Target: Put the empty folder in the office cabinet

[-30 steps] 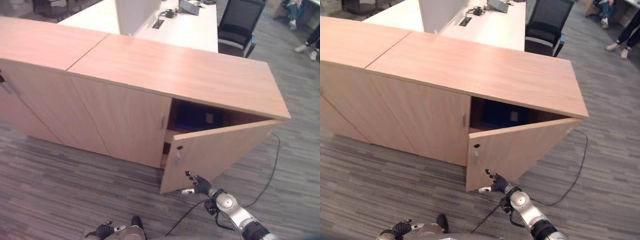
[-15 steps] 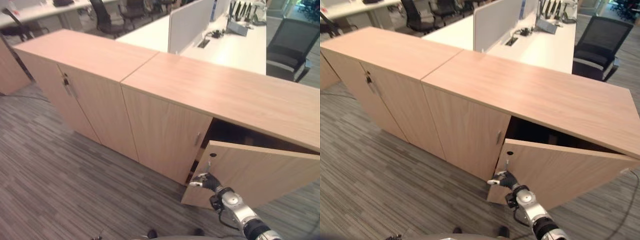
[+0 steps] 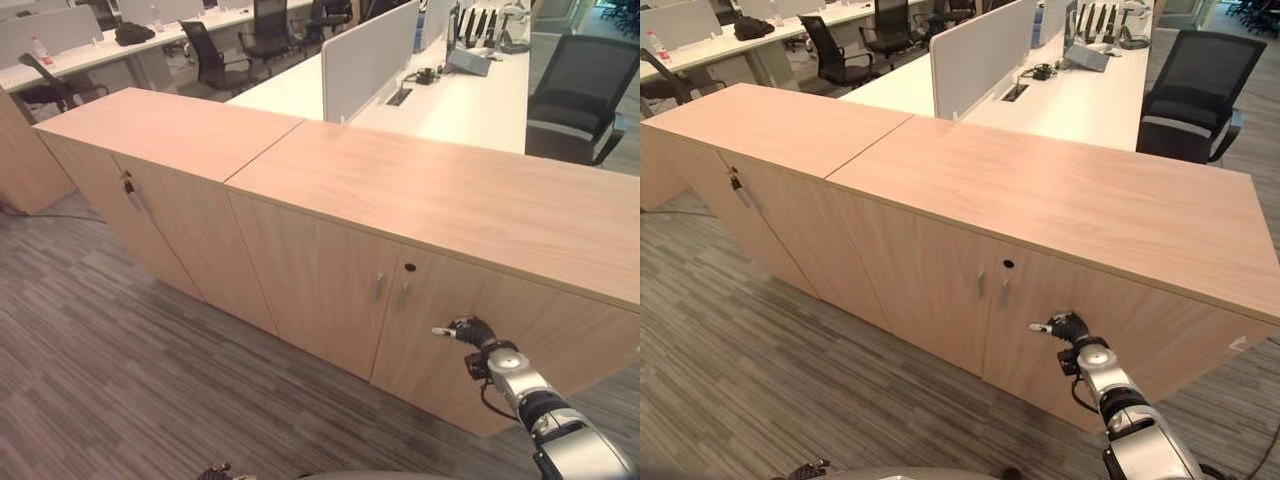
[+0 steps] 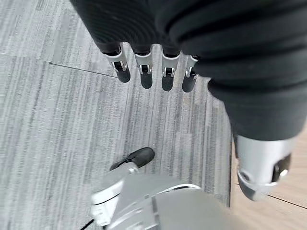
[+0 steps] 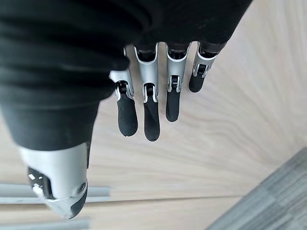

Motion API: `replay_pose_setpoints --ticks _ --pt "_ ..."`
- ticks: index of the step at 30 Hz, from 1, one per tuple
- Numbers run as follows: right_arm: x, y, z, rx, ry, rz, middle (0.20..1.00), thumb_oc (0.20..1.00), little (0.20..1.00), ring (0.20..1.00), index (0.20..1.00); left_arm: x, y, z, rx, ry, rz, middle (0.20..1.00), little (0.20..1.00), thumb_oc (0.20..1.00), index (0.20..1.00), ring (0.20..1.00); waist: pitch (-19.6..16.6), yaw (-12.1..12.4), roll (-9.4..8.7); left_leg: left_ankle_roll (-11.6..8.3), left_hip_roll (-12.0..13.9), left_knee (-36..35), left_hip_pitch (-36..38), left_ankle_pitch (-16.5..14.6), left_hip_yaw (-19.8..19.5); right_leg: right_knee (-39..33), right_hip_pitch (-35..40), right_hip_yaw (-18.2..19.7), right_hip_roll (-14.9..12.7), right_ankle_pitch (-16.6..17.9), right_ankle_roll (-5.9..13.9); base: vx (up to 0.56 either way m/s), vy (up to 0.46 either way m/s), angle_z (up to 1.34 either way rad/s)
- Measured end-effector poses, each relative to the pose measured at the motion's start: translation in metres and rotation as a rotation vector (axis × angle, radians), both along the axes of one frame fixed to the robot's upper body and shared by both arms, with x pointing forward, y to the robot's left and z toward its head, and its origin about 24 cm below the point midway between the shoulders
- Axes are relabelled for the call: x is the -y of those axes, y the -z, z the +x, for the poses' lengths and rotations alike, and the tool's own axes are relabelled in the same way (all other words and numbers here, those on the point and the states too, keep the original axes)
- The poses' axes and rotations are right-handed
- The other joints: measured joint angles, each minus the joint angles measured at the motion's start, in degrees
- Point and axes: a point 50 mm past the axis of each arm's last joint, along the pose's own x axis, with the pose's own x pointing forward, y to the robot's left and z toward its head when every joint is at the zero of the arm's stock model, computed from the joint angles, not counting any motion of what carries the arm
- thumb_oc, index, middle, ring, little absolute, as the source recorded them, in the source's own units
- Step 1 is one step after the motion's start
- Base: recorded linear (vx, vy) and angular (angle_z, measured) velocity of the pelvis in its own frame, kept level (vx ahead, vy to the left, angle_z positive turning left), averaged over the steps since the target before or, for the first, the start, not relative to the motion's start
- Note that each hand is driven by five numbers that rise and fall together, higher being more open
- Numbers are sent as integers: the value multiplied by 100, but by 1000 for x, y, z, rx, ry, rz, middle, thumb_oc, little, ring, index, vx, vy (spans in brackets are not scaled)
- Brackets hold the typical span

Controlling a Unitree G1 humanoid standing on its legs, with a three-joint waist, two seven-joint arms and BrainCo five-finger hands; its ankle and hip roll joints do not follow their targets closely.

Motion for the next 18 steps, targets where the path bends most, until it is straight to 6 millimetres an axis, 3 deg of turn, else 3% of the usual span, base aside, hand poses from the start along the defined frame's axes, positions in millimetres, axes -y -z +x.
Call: replay_pose_setpoints --ticks 5,14,18 --pt "10 6 -7 -57 51 -13 1000 1000 1000 1000 1000 -1 1 -6 -26 -3 -4 1000 1000 1000 1000 1000 17 8 24 4 1 1 23 14 -26 0 4 -25 6 -10 -20 13 -21 3" --pt "6 8 -10 -41 70 21 1000 1000 1000 1000 1000 -1 1 -2 -21 -6 -7 1000 1000 1000 1000 1000 111 -97 86 -17 8 1 40 14 -48 0 35 -51 14 -29 -48 3 3 1" --pt "-9 26 -40 -4 90 117 1000 1000 1000 1000 1000 0 1 -5 -19 -13 -8 1000 1000 1000 1000 1000 136 -130 110 -42 12 1 48 6 -72 0 51 -60 25 -44 -83 10 10 2"
